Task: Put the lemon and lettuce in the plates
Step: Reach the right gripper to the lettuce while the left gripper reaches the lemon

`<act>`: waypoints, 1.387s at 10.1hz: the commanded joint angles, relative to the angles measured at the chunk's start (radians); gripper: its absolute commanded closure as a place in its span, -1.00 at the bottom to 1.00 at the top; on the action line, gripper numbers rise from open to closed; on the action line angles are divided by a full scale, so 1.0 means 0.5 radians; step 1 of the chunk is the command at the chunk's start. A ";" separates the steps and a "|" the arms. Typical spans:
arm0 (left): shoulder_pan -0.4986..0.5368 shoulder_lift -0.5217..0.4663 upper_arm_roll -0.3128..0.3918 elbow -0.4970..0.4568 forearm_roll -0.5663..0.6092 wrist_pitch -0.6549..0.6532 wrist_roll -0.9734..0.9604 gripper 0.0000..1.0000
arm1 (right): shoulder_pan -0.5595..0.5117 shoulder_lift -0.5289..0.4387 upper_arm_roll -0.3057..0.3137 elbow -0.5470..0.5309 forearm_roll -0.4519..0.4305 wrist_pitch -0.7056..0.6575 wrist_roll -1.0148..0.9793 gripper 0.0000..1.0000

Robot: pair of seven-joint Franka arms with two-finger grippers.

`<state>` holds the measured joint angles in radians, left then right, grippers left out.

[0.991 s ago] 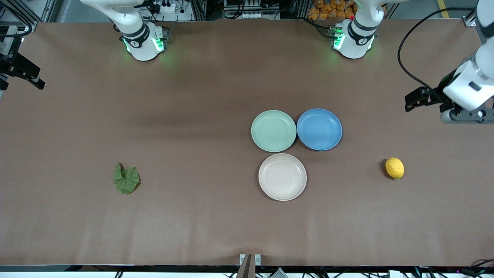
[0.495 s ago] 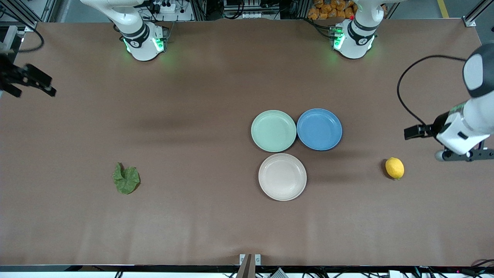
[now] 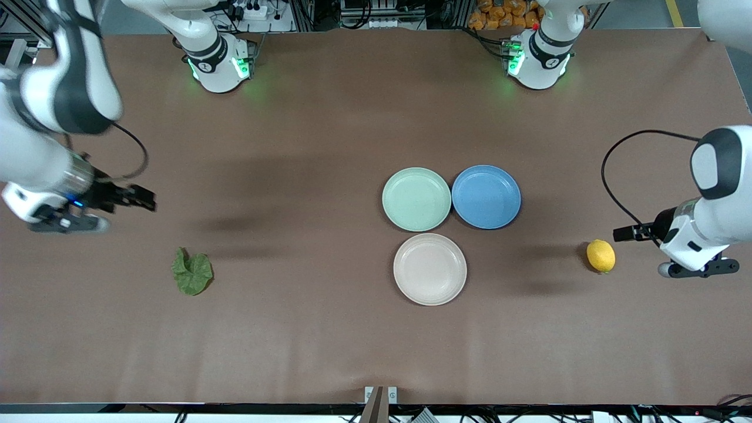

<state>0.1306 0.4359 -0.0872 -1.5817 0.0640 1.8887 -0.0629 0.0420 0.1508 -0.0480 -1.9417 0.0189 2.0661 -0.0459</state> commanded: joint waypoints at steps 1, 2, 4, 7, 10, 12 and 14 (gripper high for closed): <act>0.021 0.189 -0.007 0.025 0.050 0.192 0.012 -1.00 | -0.016 0.191 -0.002 -0.074 -0.004 0.306 0.003 -1.00; 0.021 0.250 -0.001 0.025 0.050 0.250 0.009 -1.00 | -0.007 0.311 -0.002 -0.080 -0.004 0.468 0.021 -1.00; 0.012 0.391 0.006 0.031 0.050 0.333 -0.018 -1.00 | -0.032 0.538 -0.005 -0.080 -0.004 0.824 0.034 -1.00; 0.012 0.478 0.039 0.025 0.172 0.370 -0.031 -1.00 | -0.072 0.719 -0.005 -0.077 -0.004 1.095 0.036 -0.88; 0.012 0.530 0.036 0.025 0.216 0.407 -0.043 -1.00 | -0.066 0.843 -0.002 -0.065 -0.001 1.200 0.055 -0.55; 0.012 0.573 0.036 0.025 0.203 0.450 -0.061 -1.00 | -0.062 0.913 -0.002 -0.065 -0.001 1.316 0.055 -0.28; 0.015 0.601 0.036 0.022 0.203 0.459 -0.061 -1.00 | -0.050 0.922 -0.002 -0.035 -0.001 1.332 0.052 0.95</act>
<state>0.1380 0.7191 -0.0688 -1.5810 0.1446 2.1071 -0.0728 0.0164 0.5969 -0.0546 -1.9896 0.0192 2.7288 -0.0342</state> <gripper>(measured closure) 0.000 0.366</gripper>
